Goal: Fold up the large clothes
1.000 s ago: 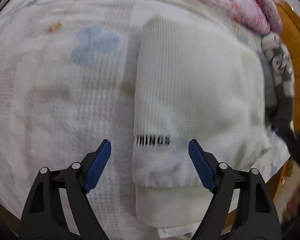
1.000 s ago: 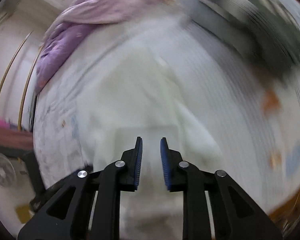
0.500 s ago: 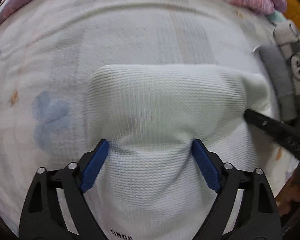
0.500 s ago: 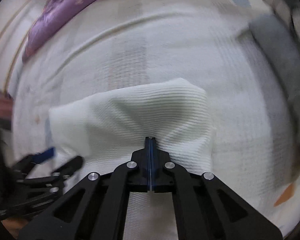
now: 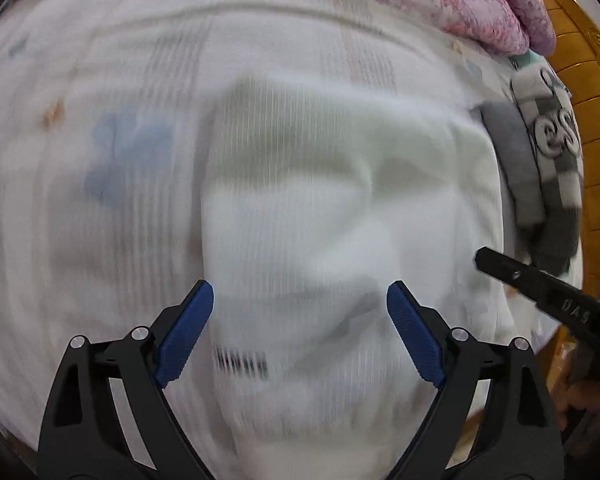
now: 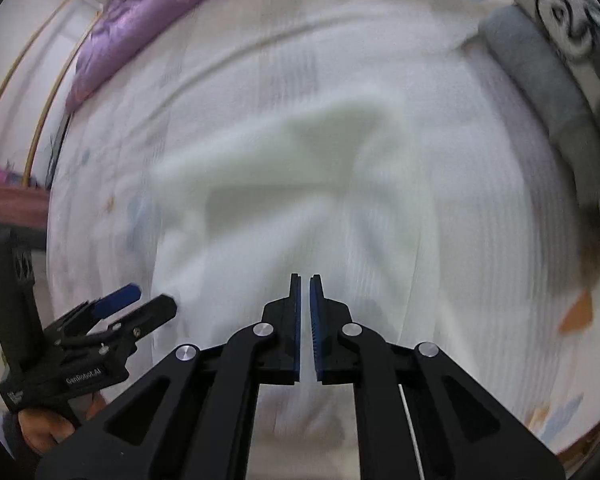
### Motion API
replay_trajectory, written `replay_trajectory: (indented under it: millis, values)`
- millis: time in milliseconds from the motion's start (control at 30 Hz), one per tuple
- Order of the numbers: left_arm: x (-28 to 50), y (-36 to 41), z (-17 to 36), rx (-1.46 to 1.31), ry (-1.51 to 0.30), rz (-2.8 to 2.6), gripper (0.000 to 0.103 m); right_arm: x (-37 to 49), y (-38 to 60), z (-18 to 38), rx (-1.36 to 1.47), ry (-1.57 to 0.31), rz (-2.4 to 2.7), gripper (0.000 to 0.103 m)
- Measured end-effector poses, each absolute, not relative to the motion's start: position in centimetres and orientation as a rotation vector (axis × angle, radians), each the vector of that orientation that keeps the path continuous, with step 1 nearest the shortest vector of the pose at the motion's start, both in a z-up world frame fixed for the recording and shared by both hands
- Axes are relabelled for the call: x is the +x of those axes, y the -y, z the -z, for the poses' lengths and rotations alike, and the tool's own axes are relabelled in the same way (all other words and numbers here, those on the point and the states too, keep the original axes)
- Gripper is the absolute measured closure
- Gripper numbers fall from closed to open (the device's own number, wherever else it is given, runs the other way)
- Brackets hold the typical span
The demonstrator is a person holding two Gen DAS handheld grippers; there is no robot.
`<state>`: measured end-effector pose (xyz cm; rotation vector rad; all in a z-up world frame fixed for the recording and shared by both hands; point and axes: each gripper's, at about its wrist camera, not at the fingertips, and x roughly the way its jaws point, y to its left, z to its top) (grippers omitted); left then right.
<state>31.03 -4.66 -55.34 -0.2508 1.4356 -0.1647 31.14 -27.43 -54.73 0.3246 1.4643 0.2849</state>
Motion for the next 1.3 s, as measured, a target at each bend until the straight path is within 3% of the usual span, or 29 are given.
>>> replay_trajectory:
  millis: [100,233,400,567,767,900,967,1000,1033,1067,1300]
  values:
    - [28.3,5.3,57.6,-0.191,-1.503,0.128,0.015,28.6,28.7,57.8,0.299,-1.54,-0.208,0.103]
    - [27.5,3.6,60.4,-0.341,-1.555,0.132,0.01,26.7,30.8,59.2,0.311,-1.512,-0.152,0.103]
    - [28.7,4.2,60.1,-0.365,-1.556,0.143,0.008,26.6,31.2,58.1,0.391,-1.493,-0.135,0.103]
    - [25.6,3.0,57.9,-0.454,-1.517,0.215,0.008,23.4,30.7,54.8,0.485,-1.456,-0.212,0.096]
    - [23.8,3.9,60.3,-0.379,-1.564,0.173,0.008,19.5,30.7,60.6,0.455,-1.589,-0.142,0.103]
    - [24.4,4.6,60.5,-0.32,-1.569,0.184,0.005,18.9,32.0,60.7,0.572,-1.584,-0.137,0.103]
    - [24.8,3.6,60.2,-0.394,-1.586,0.197,0.005,18.8,33.5,59.7,0.693,-1.543,-0.14,0.095]
    - [25.0,3.0,60.0,-0.453,-1.584,0.206,0.005,18.5,34.6,59.4,0.756,-1.512,-0.126,0.078]
    - [25.0,2.6,60.0,-0.517,-1.582,0.216,0.005,18.1,35.6,59.1,0.818,-1.482,-0.104,0.047]
    - [25.0,2.1,59.9,-0.564,-1.579,0.219,0.005,17.7,36.6,59.1,0.876,-1.459,-0.084,0.034]
    - [26.2,-0.5,59.0,-0.727,-1.48,0.205,0.005,16.4,39.8,63.7,1.315,-1.326,-0.145,0.031]
